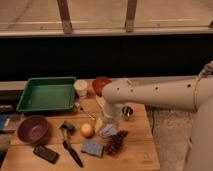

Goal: Wipe red bowl with towel

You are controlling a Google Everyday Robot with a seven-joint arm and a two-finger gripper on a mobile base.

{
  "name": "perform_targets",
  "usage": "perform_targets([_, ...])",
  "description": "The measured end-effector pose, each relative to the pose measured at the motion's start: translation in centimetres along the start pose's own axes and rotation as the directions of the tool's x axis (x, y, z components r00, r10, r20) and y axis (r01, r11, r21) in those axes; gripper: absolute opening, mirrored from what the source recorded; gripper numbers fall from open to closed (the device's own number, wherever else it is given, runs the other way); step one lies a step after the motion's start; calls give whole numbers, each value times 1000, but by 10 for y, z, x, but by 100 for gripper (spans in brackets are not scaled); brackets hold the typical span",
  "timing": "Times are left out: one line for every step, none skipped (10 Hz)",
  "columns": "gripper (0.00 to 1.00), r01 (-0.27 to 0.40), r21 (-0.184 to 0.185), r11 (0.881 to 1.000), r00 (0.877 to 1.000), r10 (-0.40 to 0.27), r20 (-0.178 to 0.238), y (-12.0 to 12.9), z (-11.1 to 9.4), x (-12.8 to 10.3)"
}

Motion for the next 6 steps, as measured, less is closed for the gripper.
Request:
perform_targets([65, 11, 11, 1000, 1000, -11, 8, 1, 2, -2])
perform_targets([65, 26, 18, 999, 999, -27, 25, 4, 3, -6])
perform_targets([65, 35, 33, 999, 999, -36, 34, 1, 4, -7])
perform_targets([65, 46, 49, 998, 998, -48, 49, -2, 3, -11])
perform_targets([65, 70, 70, 995, 996, -74, 49, -3, 7, -16])
perform_targets([65, 96, 80, 992, 994, -100, 49, -3, 9, -22])
